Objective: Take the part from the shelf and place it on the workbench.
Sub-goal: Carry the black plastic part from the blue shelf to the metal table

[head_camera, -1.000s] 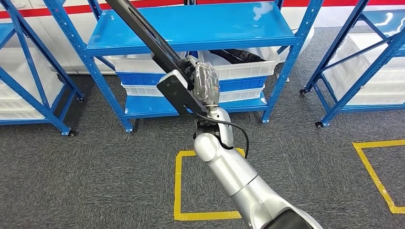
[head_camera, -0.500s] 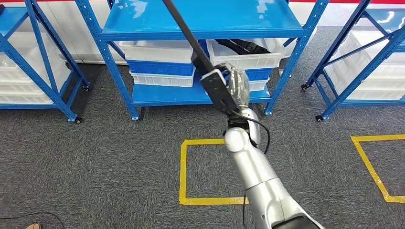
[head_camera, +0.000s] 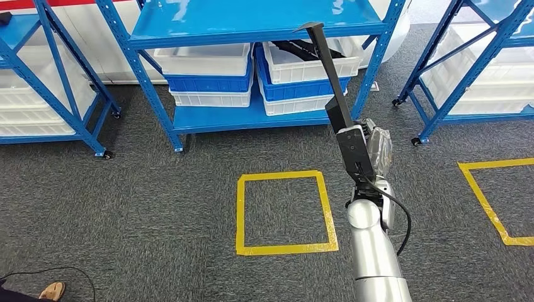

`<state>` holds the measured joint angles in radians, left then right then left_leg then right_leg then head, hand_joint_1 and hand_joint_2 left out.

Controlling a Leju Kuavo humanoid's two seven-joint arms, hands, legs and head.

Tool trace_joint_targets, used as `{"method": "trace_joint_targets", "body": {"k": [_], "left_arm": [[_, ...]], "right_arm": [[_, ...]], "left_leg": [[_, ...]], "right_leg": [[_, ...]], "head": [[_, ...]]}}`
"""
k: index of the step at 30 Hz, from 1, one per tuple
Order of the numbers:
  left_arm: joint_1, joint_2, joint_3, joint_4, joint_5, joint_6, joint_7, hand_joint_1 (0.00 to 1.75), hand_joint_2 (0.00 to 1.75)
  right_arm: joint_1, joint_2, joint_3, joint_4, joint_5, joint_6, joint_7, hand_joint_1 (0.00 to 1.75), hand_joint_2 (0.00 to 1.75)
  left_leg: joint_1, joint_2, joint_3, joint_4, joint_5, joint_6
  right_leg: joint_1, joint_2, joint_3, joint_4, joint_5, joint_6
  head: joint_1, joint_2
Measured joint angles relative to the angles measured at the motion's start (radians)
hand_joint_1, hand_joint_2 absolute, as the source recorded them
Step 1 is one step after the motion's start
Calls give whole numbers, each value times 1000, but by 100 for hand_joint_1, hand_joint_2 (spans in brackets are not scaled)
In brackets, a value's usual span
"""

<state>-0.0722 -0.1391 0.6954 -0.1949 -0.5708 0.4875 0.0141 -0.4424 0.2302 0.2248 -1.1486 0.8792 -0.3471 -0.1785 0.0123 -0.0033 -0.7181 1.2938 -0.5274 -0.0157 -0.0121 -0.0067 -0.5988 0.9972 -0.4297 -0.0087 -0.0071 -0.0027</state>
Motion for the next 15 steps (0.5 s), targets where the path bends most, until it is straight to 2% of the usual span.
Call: {"method": "trace_joint_targets", "body": {"k": [1,2,3,4,5,7,9,11,12,13,14,15], "left_arm": [[0,1,-1,0,-1,0,0,0,175],[-1,2,-2,0,-2,0,0,0,175],[-2,3,-2,-1,-2,0,0,0,175],[-4,5,-4,-1,-3,0,0,0,175],[-5,6,-6,-1,-3,0,0,0,175],[-5,8,-9,-1,-4,0,-1,0,175],[-6,7,-11,-1,-5,-1,-3,0,175],[-7,7,-18,-1,-17,3,-9,0,175],[-8,7,-22,-1,-26,4,-12,0,175],[-7,7,-25,-1,-35,6,-12,0,175],[-7,7,-27,-1,-41,6,-12,0,175],[-7,6,-28,-1,-47,5,-11,0,175]], "right_arm": [[5,-3,-6,-6,0,0,0,175,175],[9,-5,-11,-13,1,0,0,175,175],[11,-7,-15,-19,1,0,0,175,175],[12,-8,-20,-25,1,0,0,175,175],[13,-9,-23,-29,1,0,0,175,175],[15,-10,-27,-35,1,1,-1,175,175],[16,-13,-31,-39,1,1,-1,175,175],[18,-20,-36,-41,0,1,-2,175,175],[20,-24,-40,-42,-4,2,-3,175,175],[23,-29,-45,-43,-11,2,-6,175,175],[27,-34,-52,-43,-22,2,-10,175,175],[32,-39,-60,-44,-36,1,-16,175,175]], "left_leg": [[0,0,43,-39,27,3],[-1,-1,95,-105,39,8],[-3,-1,150,-178,37,14],[-6,-2,191,-239,27,19],[-10,-3,214,-278,14,25],[-14,-2,218,-301,22,38],[-11,2,204,-314,47,52],[-6,7,180,-322,72,60],[-5,10,166,-322,83,62],[-4,14,152,-322,94,62],[-3,19,138,-321,104,60],[-2,24,125,-319,114,57]], "right_leg": [[0,1,-12,5,7,2],[0,1,-23,10,13,6],[1,2,-30,14,18,10],[2,2,-35,16,25,17],[1,2,-37,15,32,24],[0,1,-40,9,48,38],[1,4,-56,23,29,41],[0,5,-89,107,-48,34],[-2,6,-107,173,-86,34],[-6,6,-122,242,-111,40],[-9,6,-128,291,-109,52],[-13,5,-120,311,-89,69]], "head": [[0,0],[0,0],[0,0],[0,0],[0,0],[0,0],[2,0],[6,0],[9,0],[10,0],[11,0],[11,0]]}}
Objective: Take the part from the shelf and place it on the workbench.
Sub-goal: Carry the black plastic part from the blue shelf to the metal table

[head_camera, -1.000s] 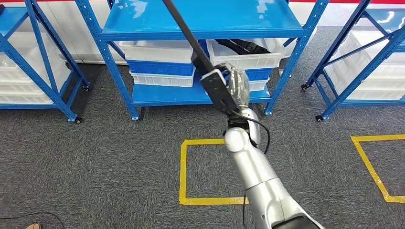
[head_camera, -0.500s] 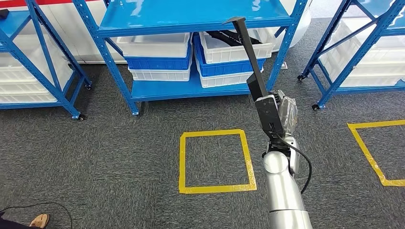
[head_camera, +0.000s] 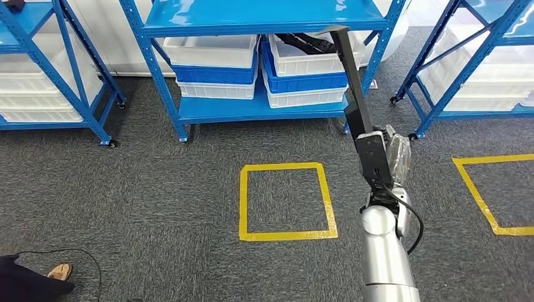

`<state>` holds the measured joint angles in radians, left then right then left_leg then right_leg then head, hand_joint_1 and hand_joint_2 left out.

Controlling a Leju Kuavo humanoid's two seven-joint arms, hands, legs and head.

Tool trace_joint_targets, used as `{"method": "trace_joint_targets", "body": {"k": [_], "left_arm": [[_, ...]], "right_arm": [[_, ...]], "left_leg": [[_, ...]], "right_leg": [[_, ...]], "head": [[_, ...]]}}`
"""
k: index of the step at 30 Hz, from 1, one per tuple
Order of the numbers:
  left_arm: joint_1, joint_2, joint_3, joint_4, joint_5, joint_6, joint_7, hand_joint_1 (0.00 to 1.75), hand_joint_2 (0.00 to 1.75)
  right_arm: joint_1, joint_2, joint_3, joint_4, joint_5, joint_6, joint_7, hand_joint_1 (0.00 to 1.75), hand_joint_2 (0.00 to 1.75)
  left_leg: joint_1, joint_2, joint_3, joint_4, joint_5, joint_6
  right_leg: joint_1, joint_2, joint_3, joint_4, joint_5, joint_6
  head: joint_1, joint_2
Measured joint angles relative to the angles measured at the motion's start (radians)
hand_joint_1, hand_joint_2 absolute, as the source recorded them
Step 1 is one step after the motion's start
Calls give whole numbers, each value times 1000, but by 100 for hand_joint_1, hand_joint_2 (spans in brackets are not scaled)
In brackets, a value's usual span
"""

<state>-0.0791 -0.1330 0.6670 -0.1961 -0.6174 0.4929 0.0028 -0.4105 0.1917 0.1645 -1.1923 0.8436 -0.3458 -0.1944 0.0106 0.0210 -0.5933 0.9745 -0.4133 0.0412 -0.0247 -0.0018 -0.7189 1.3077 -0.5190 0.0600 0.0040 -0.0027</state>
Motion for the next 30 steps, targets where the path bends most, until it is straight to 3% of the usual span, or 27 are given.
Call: {"method": "trace_joint_targets", "body": {"k": [1,2,3,5,6,7,9,11,13,14,15,16,19,21,23,25,27,28,30], "left_arm": [[0,-1,-3,0,-6,-1,1,0,175],[1,-1,-6,0,-12,-2,2,0,175],[1,0,-11,0,-20,-2,3,0,175],[3,3,-18,0,-32,-2,5,0,175],[3,4,-21,0,-37,-2,6,0,175],[3,5,-22,0,-41,-2,6,0,175],[4,7,-23,0,-46,-1,7,0,175],[6,8,-24,0,-50,0,9,0,175],[9,11,-24,0,-50,2,11,0,175],[9,12,-24,0,-50,3,12,0,175],[9,13,-24,0,-51,3,12,0,175],[9,13,-24,0,-51,4,12,0,175],[10,17,-24,0,-56,8,16,0,175],[11,21,-24,0,-57,14,20,0,175],[10,20,-24,0,-57,16,21,0,175],[8,18,-24,0,-58,17,22,0,175],[9,15,-24,0,-59,17,22,0,175],[10,14,-24,0,-59,17,22,0,175],[10,11,-24,0,-59,17,22,0,175]], "right_arm": [[5,-5,-8,-1,-14,-1,-7,175,175],[11,-9,-17,-2,-27,-3,-13,175,175],[16,-14,-25,-6,-38,-5,-18,175,175],[27,-21,-39,-17,-54,-13,-28,175,175],[35,-24,-46,-24,-59,-17,-32,175,175],[44,-29,-53,-30,-64,-21,-35,175,175],[64,-38,-70,-41,-72,-29,-37,175,175],[77,-44,-84,-54,-78,-36,-41,175,175],[88,-49,-96,-62,-82,-41,-48,175,175],[95,-52,-102,-65,-82,-43,-51,175,175],[101,-55,-109,-67,-83,-47,-53,175,175],[106,-58,-115,-71,-83,-51,-54,175,175],[118,-63,-134,-89,-84,-73,-60,175,175],[126,-66,-145,-101,-84,-84,-63,175,175],[136,-69,-156,-112,-84,-88,-65,175,175],[143,-73,-166,-123,-84,-91,-66,175,175],[145,-78,-171,-129,-84,-92,-68,175,175],[147,-80,-172,-130,-85,-92,-68,175,175],[154,-84,-177,-131,-85,-92,-68,175,175]], "left_leg": [[2,6,-13,3,8,-5],[4,13,-24,7,15,-11],[4,20,-34,14,20,-17],[-1,36,-43,26,27,-29],[-2,46,-45,28,31,-33],[-1,55,-45,29,34,-37],[8,44,-56,48,12,-48],[11,6,-90,136,-64,-55],[9,-16,-135,274,-140,-53],[9,-19,-144,317,-153,-49],[7,-21,-136,323,-146,-44],[5,-26,-108,288,-124,-35],[-5,-82,14,95,-61,8],[-11,-103,44,43,-57,19],[-13,-82,51,18,-46,18],[-7,-53,60,-13,-31,16],[-2,-25,60,-25,-23,14],[-1,-10,58,-24,-21,12],[3,15,53,-23,-20,6]], "right_leg": [[-4,-3,27,-19,28,16],[-8,-16,72,-73,48,27],[-5,-34,131,-152,45,29],[2,-62,210,-279,11,14],[7,-62,222,-306,-4,3],[6,-53,216,-309,-4,-9],[5,-34,207,-306,8,-34],[5,-17,195,-306,23,-58],[12,4,179,-305,37,-72],[17,14,173,-305,42,-74],[22,26,169,-304,47,-75],[27,36,166,-304,50,-76],[32,66,161,-304,59,-72],[24,85,155,-306,67,-62],[21,98,147,-307,74,-51],[25,69,121,-273,54,-45],[21,27,65,-162,1,-41],[15,19,34,-94,-24,-34],[0,11,9,-33,-39,-12]], "head": [[0,0],[0,0],[2,0],[2,0],[-1,0],[-5,0],[-8,0],[-10,0],[-11,0],[-11,0],[-11,0],[-11,0],[-7,0],[-8,0],[-12,0],[-9,0],[-4,0],[-2,0],[-2,0]]}}
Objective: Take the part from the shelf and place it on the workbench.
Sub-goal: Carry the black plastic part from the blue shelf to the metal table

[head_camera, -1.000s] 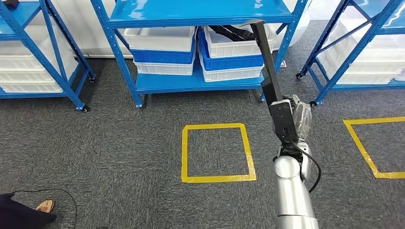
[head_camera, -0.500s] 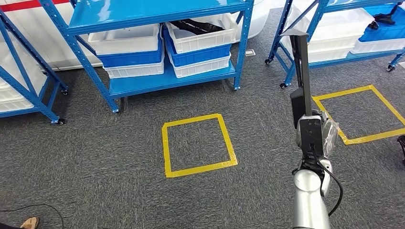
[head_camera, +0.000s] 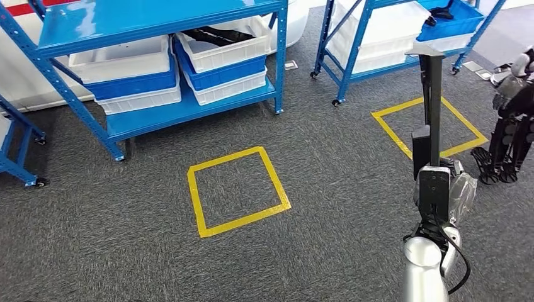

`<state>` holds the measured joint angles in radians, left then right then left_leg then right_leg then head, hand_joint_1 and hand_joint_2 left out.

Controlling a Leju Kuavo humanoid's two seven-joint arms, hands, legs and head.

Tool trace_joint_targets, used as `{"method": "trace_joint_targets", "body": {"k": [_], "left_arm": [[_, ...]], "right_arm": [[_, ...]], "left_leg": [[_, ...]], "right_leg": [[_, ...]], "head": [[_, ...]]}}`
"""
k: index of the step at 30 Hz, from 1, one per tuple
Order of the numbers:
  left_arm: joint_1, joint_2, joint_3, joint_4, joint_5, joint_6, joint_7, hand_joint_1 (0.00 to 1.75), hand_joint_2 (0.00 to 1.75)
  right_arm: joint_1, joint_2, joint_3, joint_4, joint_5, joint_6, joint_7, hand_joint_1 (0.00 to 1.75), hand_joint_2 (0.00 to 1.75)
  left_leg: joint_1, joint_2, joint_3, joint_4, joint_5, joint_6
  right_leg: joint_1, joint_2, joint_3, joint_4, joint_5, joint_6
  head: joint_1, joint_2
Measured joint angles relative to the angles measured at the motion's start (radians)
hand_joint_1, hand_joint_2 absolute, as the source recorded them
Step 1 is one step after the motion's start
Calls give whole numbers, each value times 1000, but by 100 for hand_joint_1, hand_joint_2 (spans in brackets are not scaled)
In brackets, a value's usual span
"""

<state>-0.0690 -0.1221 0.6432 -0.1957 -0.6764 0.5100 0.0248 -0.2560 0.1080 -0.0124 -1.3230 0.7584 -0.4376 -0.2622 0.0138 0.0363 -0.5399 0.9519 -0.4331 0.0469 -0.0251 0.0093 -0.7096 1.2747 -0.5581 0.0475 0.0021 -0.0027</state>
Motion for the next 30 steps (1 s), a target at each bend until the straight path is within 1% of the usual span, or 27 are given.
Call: {"method": "trace_joint_targets", "body": {"k": [1,2,3,4,5,6,8,9,10,11,12,13,14,15,16,17,19,20,21,23,24,25,26,27,28,29,30], "left_arm": [[0,-1,0,0,0,0,0,0,175],[0,-1,0,0,0,0,0,0,175],[-1,0,0,0,0,0,0,0,175],[-2,2,0,-1,0,0,0,0,175],[-3,3,0,-1,0,0,0,0,175],[-3,4,0,-1,-1,1,0,0,175],[-3,2,0,-2,-1,1,0,0,175],[-3,2,0,-1,-1,1,0,0,175],[-3,1,0,-1,-1,1,0,0,175],[-3,1,-1,-1,-1,1,0,0,175],[-3,1,-1,-1,-1,1,0,0,175],[-2,1,-1,-1,-1,1,0,0,175],[-2,1,-1,-1,-1,1,0,0,175],[-1,1,0,-1,-1,1,0,0,175],[-1,0,0,-1,-1,1,0,0,175],[-1,0,0,-1,-1,1,1,0,175],[-1,3,-1,-1,-1,1,1,0,175],[-1,5,-1,-1,-1,2,1,0,175],[-1,7,-1,-1,-1,2,0,0,175],[-2,7,-1,-2,-1,2,0,0,175],[-3,6,-1,-2,-1,2,0,0,175],[-3,6,-1,-2,-1,2,0,0,175],[-3,5,-1,-2,-1,2,0,0,175],[-2,4,-1,-2,-1,2,0,0,175],[-1,3,-1,-2,-1,2,0,0,175],[0,2,-1,-2,-1,1,0,0,175],[0,1,-1,-2,-1,1,0,0,175]], "right_arm": [[3,-1,-2,0,0,0,0,175,175],[4,-2,-4,-1,0,0,0,175,175],[4,-3,-5,-1,0,0,0,175,175],[4,-3,-6,-3,0,0,0,175,175],[3,-4,-7,-5,-1,0,0,175,175],[3,-5,-8,-6,-1,0,0,175,175],[5,-6,-11,-8,-1,0,0,175,175],[5,-6,-13,-8,-1,0,0,175,175],[6,-6,-14,-9,-1,0,0,175,175],[6,-6,-14,-10,-1,0,0,175,175],[6,-6,-15,-11,-1,0,0,175,175],[7,-6,-15,-11,0,0,0,175,175],[8,-6,-15,-11,0,0,0,175,175],[9,-6,-16,-11,0,0,0,175,175],[9,-6,-17,-11,0,0,0,175,175],[9,-6,-17,-11,0,0,0,175,175],[8,-5,-18,-12,0,0,0,175,175],[7,-5,-18,-13,0,0,0,175,175],[6,-4,-18,-13,0,0,0,175,175],[7,-4,-18,-15,0,0,0,175,175],[9,-4,-18,-15,0,0,0,175,175],[8,-5,-19,-16,0,-1,0,175,175],[7,-5,-19,-17,0,-1,0,175,175],[6,-6,-19,-18,0,-1,0,175,175],[5,-6,-19,-18,0,-1,0,175,175],[6,-7,-19,-18,0,-1,0,175,175],[8,-7,-20,-18,0,-1,0,175,175]], "left_leg": [[4,11,-1,2,0,-5],[9,23,-3,9,-3,-14],[12,33,-6,17,-8,-24],[13,42,-9,28,-13,-36],[13,49,-13,37,-17,-46],[11,56,-14,41,-19,-52],[15,66,-15,44,-18,-60],[20,59,-19,52,-28,-63],[23,41,-29,77,-50,-65],[25,16,-48,124,-86,-65],[24,-9,-76,190,-128,-65],[22,-24,-109,265,-166,-62],[19,-31,-134,324,-189,-57],[15,-35,-146,352,-193,-50],[11,-39,-136,336,-176,-40],[5,-47,-106,282,-145,-27],[-6,-89,-32,143,-88,5],[-11,-106,-9,98,-75,16],[-15,-116,1,76,-71,24],[-20,-98,4,62,-64,27],[-19,-84,8,50,-55,25],[-17,-71,12,37,-45,23],[-13,-57,15,25,-36,21],[-12,-44,14,19,-31,18],[-12,-30,12,19,-29,18],[-12,-15,9,19,-28,16],[-11,-2,7,19,-27,14]], "right_leg": [[-8,-5,14,-23,13,15],[-16,-21,55,-95,40,34],[-20,-40,93,-163,61,47],[-22,-54,124,-222,79,52],[-21,-64,143,-259,90,48],[-17,-61,139,-257,89,35],[-15,-41,130,-253,95,7],[-15,-31,126,-252,99,-2],[-15,-22,122,-253,103,-11],[-13,-13,118,-253,108,-19],[-10,-5,113,-253,111,-25],[-5,5,108,-253,115,-31],[0,17,103,-253,118,-36],[6,29,99,-253,121,-41],[11,41,96,-253,124,-45],[17,54,96,-253,127,-47],[21,76,94,-253,133,-49],[19,86,92,-253,137,-46],[16,96,88,-253,141,-41],[13,116,80,-258,151,-26],[14,108,74,-256,152,-21],[17,86,64,-241,142,-20],[19,58,45,-206,122,-20],[17,27,18,-149,92,-21],[14,11,-11,-80,59,-19],[10,5,-36,-19,35,-13],[4,2,-46,15,24,-4]], "head": [[0,0],[0,0],[1,0],[2,0],[1,0],[0,0],[-5,0],[-6,0],[-7,0],[-9,0],[-10,0],[-11,0],[-11,0],[-11,0],[-11,0],[-11,0],[-8,0],[-6,0],[-5,0],[-6,0],[-7,0],[-5,0],[-2,0],[0,0],[2,0],[2,0],[2,0]]}}
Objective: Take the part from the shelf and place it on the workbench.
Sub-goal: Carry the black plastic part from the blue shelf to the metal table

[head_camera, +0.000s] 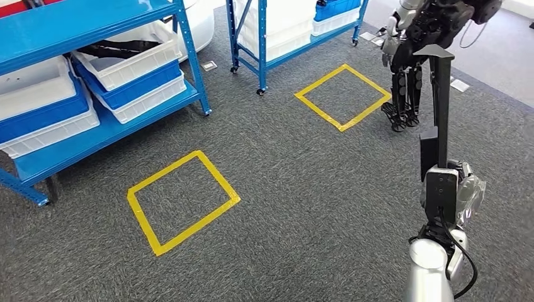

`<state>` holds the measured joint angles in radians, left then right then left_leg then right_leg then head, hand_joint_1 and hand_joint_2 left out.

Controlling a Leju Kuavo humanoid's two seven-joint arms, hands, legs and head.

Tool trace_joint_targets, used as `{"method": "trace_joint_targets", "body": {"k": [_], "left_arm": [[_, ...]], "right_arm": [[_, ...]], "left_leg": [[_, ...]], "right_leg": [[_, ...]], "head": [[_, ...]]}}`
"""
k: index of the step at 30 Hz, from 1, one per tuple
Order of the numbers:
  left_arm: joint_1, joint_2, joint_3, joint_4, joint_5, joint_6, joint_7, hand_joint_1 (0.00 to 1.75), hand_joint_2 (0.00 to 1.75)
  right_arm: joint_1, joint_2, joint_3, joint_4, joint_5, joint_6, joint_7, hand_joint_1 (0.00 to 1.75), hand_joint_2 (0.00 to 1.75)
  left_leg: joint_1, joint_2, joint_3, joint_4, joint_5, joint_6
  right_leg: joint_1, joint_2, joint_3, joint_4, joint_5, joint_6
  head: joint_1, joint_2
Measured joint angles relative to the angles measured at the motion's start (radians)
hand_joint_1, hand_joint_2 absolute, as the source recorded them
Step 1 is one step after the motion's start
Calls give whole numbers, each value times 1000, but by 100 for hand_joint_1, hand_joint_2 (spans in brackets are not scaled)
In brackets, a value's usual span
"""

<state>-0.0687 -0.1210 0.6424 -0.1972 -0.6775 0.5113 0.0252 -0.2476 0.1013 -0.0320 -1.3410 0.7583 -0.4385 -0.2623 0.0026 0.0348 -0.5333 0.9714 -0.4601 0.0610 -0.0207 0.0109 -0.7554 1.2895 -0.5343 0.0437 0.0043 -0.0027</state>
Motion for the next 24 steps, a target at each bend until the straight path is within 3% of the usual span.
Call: {"method": "trace_joint_targets", "body": {"k": [1,3,4,6,9,11,13,14,15,16,18,20,22,24], "left_arm": [[0,-1,0,0,0,0,0,0,175],[-1,-2,0,0,0,0,0,0,175],[-1,-1,0,0,0,0,0,0,175],[-2,0,0,0,0,0,0,0,175],[-4,-1,0,0,1,0,0,0,175],[-4,-4,3,0,15,4,2,0,175],[-4,-8,12,0,40,16,6,0,175],[-1,-11,18,0,50,23,7,0,175],[2,-13,24,0,55,28,8,0,175],[6,-15,29,0,58,31,9,0,175],[8,-19,33,1,59,34,10,0,175],[3,-22,37,1,58,34,11,0,175],[-2,-23,40,1,56,34,15,0,175],[-4,-25,42,0,55,34,19,0,175]], "right_arm": [[2,0,0,0,0,0,0,175,175],[3,0,-1,0,0,0,0,175,175],[2,0,0,0,0,0,0,175,175],[2,0,0,-1,0,0,0,175,175],[4,-2,-2,-2,2,-1,2,175,175],[1,-10,-8,-14,54,-33,50,175,175],[-18,-40,-23,-41,237,-114,213,175,175],[-34,-61,-32,-55,376,-152,316,175,175],[-54,-85,-40,-69,535,-176,406,175,175],[-73,-104,-44,-81,683,-186,463,175,175],[-99,-131,-46,-102,858,-190,490,175,175],[-113,-139,-41,-109,862,-197,482,175,175],[-121,-137,-36,-111,832,-202,475,175,175],[-124,-133,-33,-112,820,-204,465,175,175]], "left_leg": [[1,13,-1,1,0,-3],[4,38,-2,8,-4,-13],[3,49,-3,13,-8,-21],[-1,66,-4,23,-15,-36],[4,80,-4,27,-21,-51],[12,38,-25,78,-64,-59],[15,-19,-79,204,-138,-62],[15,-31,-109,270,-166,-62],[15,-35,-128,310,-175,-60],[16,-37,-130,316,-164,-58],[16,-50,-81,221,-97,-46],[15,-96,-21,97,-45,-32],[10,-120,0,47,-38,-26],[6,-97,2,33,-31,-21]], "right_leg": [[-5,-4,11,-6,3,12],[-17,-32,92,-135,43,38],[-17,-51,136,-204,60,44],[-14,-67,176,-276,75,33],[-12,-35,168,-278,82,2],[-16,-15,164,-279,88,-14],[-14,-1,160,-279,91,-24],[-12,8,158,-279,93,-27],[-10,20,156,-279,94,-29],[-9,34,155,-278,96,-30],[-6,66,156,-278,99,-30],[-3,93,157,-278,103,-24],[-8,114,149,-280,110,-12],[-12,131,137,-283,120,3]], "head": [[0,0],[0,0],[1,0],[-1,0],[-6,0],[-9,0],[-14,0],[-16,0],[-16,0],[-16,0],[-17,0],[-15,0],[-15,0],[-15,0]]}}
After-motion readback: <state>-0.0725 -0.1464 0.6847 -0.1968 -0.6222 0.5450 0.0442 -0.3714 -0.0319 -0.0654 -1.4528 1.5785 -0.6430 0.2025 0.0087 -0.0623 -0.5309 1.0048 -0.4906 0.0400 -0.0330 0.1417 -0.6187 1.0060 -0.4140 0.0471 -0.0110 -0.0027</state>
